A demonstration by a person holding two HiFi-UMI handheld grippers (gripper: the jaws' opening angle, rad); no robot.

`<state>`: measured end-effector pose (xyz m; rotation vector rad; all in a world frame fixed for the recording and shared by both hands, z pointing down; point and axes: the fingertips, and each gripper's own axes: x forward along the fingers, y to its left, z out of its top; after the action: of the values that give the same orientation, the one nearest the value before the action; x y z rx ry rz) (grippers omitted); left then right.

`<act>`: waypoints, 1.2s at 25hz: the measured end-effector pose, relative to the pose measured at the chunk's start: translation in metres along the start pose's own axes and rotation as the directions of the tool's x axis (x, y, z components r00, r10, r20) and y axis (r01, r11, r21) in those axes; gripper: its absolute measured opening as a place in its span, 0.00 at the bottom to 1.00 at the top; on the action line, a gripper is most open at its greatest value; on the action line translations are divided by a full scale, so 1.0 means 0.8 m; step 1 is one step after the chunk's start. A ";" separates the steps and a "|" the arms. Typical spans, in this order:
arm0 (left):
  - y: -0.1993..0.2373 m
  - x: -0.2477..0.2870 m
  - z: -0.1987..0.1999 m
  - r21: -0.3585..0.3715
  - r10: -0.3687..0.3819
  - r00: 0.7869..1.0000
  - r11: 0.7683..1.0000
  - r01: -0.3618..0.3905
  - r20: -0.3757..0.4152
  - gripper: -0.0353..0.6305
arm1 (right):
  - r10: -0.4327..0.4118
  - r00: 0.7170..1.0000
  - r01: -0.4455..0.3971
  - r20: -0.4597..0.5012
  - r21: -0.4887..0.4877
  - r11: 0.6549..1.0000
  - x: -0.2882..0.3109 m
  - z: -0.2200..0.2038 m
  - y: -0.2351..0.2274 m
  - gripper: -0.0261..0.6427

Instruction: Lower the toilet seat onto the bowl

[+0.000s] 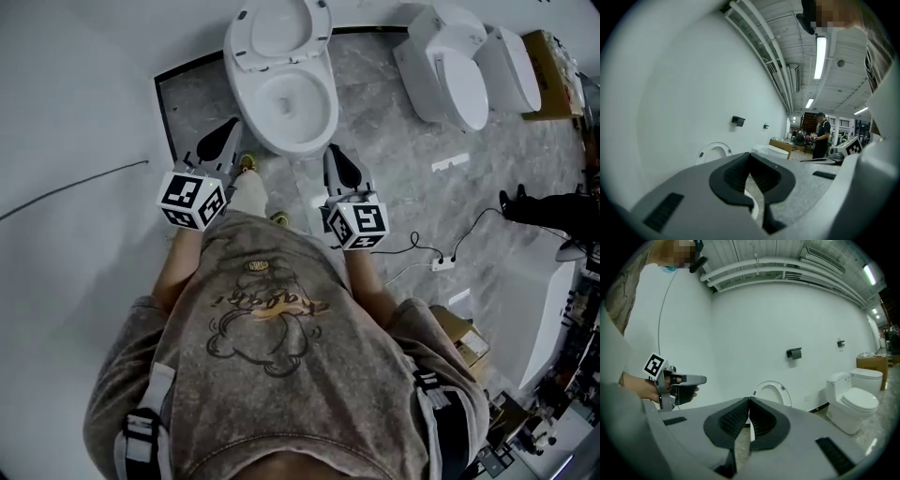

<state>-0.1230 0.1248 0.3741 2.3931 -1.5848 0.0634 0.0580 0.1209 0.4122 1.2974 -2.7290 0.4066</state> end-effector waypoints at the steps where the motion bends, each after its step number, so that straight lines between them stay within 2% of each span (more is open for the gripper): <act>1: 0.006 0.012 0.000 -0.005 -0.003 1.000 1.000 0.003 0.000 0.07 | -0.006 1.000 0.006 -0.004 0.000 1.000 0.008 0.000 -0.008 0.08; 5: 0.039 0.067 0.011 -0.011 -0.027 1.000 1.000 0.027 0.007 0.07 | -0.034 0.999 0.034 -0.010 -0.005 0.999 0.053 0.011 -0.036 0.08; 12: 0.113 0.173 0.060 0.010 -0.082 0.996 0.997 0.082 0.018 0.07 | -0.079 0.997 0.079 0.010 -0.018 0.997 0.160 0.060 -0.080 0.08; 17: 0.157 0.219 0.094 0.017 -0.115 0.993 0.993 0.114 0.008 0.07 | -0.124 0.992 0.124 0.025 0.003 0.992 0.215 0.096 -0.092 0.08; 27: 0.173 0.267 0.105 0.036 -0.124 0.992 0.992 0.124 -0.014 0.08 | -0.132 0.991 0.131 0.029 0.023 0.991 0.253 0.114 -0.120 0.08; 30: 0.180 0.278 0.106 0.031 -0.117 0.993 0.993 0.118 -0.012 0.19 | -0.134 0.991 0.133 0.028 0.029 0.991 0.257 0.116 -0.125 0.08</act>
<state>-0.1744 -0.1485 0.3618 2.5007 -1.4453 0.0783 0.0077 -0.1186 0.3836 1.4937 -2.6486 0.4162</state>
